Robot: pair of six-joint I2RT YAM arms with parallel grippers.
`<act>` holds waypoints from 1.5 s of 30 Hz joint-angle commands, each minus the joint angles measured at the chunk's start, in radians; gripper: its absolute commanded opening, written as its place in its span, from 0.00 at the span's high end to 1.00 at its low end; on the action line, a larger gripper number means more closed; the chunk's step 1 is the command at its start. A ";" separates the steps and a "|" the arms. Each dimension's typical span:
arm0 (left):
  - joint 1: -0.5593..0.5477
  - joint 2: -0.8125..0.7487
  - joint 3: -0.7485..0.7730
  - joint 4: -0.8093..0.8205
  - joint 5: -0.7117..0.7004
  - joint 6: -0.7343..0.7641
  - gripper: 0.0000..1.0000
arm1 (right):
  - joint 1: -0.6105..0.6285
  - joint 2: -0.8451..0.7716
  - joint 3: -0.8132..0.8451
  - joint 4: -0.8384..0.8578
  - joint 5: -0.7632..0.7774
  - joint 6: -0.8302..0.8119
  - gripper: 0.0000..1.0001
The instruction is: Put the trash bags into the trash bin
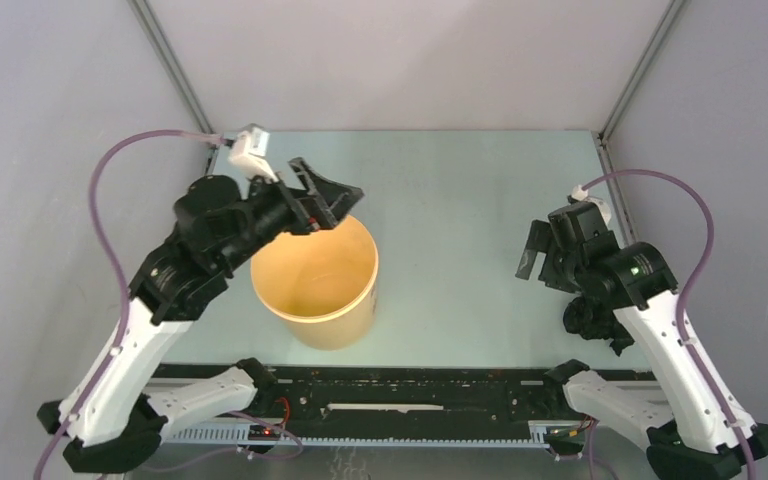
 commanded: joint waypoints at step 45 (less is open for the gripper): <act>-0.126 0.288 0.447 -0.224 -0.046 0.371 0.00 | -0.650 0.446 -0.398 0.523 -0.269 -0.151 0.23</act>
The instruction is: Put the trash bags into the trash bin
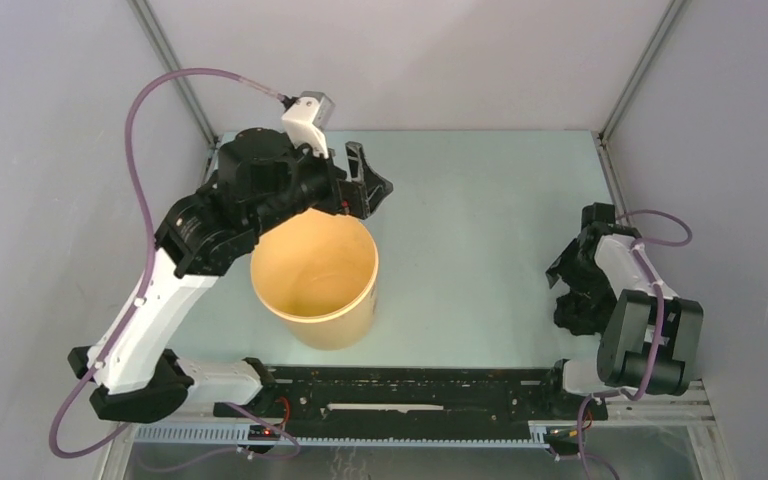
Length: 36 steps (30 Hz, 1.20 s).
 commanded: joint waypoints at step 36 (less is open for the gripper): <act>0.107 -0.132 -0.191 0.093 0.078 -0.381 0.03 | 0.830 -0.162 0.180 0.036 -0.423 -0.139 0.30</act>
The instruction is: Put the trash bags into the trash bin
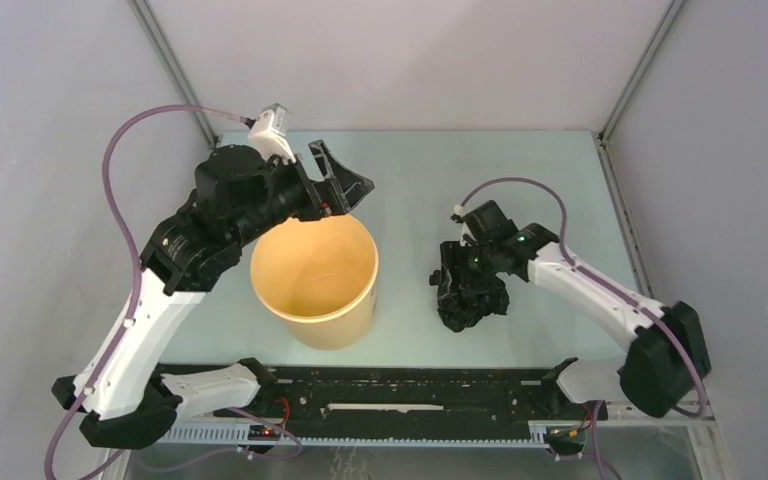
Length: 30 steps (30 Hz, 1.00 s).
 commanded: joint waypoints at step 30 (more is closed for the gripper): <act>-0.163 0.022 0.025 0.007 0.046 -0.022 0.03 | -0.803 -0.378 -0.505 0.212 -0.443 0.239 0.16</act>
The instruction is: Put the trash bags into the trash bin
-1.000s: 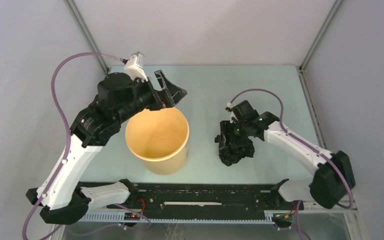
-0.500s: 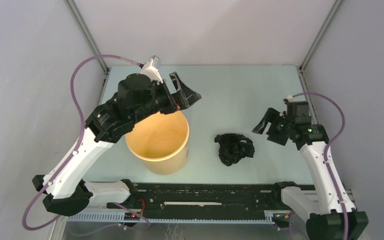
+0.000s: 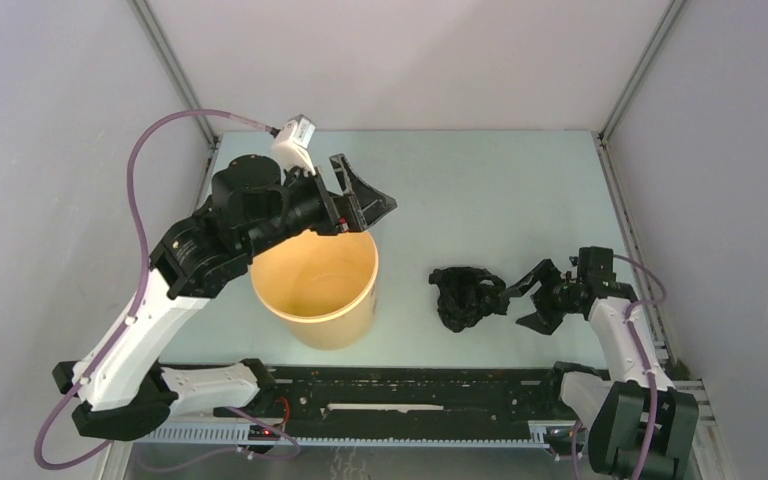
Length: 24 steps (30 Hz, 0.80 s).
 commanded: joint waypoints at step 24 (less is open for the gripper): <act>-0.006 0.198 0.247 -0.250 -0.007 0.446 0.01 | 0.380 0.071 0.129 0.370 0.022 -0.236 1.00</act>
